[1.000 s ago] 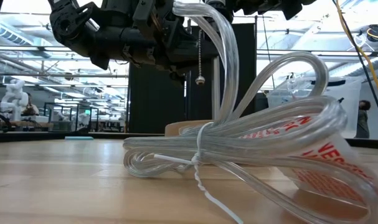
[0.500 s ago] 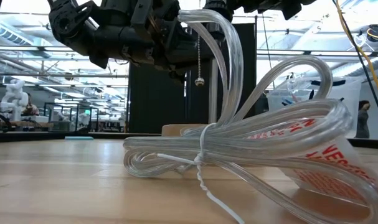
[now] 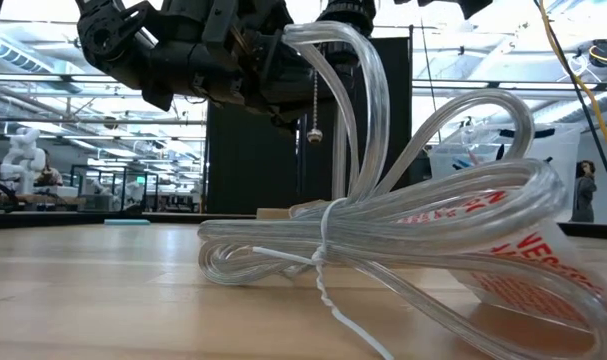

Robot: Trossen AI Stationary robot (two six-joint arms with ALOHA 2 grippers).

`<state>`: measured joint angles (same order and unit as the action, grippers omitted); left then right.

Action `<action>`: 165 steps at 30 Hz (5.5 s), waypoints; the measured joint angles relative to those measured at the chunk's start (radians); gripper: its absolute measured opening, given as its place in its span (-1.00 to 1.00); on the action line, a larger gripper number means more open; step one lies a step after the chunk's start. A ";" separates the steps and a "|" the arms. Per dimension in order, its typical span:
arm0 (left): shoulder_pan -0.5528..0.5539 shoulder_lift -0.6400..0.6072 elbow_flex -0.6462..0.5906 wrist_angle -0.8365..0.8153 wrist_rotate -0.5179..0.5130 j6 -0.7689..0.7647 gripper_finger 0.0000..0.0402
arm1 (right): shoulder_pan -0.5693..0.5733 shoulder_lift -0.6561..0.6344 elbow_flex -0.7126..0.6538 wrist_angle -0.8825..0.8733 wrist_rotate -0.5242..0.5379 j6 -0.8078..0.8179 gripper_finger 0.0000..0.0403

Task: Screw lightbulb
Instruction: Remove the lightbulb from the lamp

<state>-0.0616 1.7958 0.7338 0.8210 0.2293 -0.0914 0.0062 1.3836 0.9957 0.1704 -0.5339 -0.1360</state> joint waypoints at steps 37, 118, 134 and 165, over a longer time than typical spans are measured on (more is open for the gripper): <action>-0.022 0.000 0.000 0.015 -0.061 -0.011 -0.76 | 0.399 -0.001 0.002 -0.106 1.113 0.169 0.44; -0.034 0.000 0.001 0.053 -0.265 -0.010 -0.76 | 0.419 0.263 -0.122 0.702 1.552 0.097 -0.06; -0.032 -0.002 0.001 0.033 -0.163 0.022 -0.76 | 0.397 0.208 -0.122 0.544 1.361 0.083 -0.16; -0.044 0.000 0.001 0.027 -0.063 0.020 -0.76 | 0.140 0.081 -0.122 0.298 0.522 0.026 -0.28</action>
<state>-0.1059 1.7958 0.7345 0.8478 0.1668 -0.0715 0.1466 1.4647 0.8738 0.4683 -0.0119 -0.1096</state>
